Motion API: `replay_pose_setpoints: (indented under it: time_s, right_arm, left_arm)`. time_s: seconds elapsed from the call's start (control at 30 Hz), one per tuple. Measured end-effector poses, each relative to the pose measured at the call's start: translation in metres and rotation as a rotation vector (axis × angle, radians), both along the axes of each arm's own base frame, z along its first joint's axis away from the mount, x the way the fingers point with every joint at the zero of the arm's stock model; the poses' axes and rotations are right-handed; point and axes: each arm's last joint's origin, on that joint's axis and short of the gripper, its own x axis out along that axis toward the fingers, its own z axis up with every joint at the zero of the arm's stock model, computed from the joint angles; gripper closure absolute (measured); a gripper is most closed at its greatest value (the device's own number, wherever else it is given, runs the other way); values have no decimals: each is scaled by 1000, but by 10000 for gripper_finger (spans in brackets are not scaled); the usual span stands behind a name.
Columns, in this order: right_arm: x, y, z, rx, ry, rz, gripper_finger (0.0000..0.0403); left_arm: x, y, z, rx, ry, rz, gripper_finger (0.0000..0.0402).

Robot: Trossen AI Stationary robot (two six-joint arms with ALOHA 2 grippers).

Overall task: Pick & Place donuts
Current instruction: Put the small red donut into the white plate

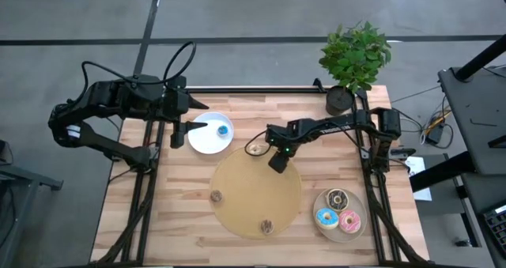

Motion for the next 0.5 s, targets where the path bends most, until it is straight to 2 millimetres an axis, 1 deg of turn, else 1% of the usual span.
replay_pose_setpoints:
  time_s: [0.17, 0.3, 0.4, 0.5]
  right_arm:
    - [2, 0, 3, -2, -10, 3, 355]
    - [4, -1, 5, -4, -21, 4, 367]
    - [6, -1, 8, 1, -32, 17, 369]
    - [8, -1, 11, -4, -41, 29, 359]
  left_arm:
    - [0, 0, 0, 0, 0, 0, 203]
    - [0, 0, 0, 0, 0, 0, 203]
    - [0, 0, 0, 0, 0, 0, 203]
    - [0, 0, 0, 0, 0, 0, 203]
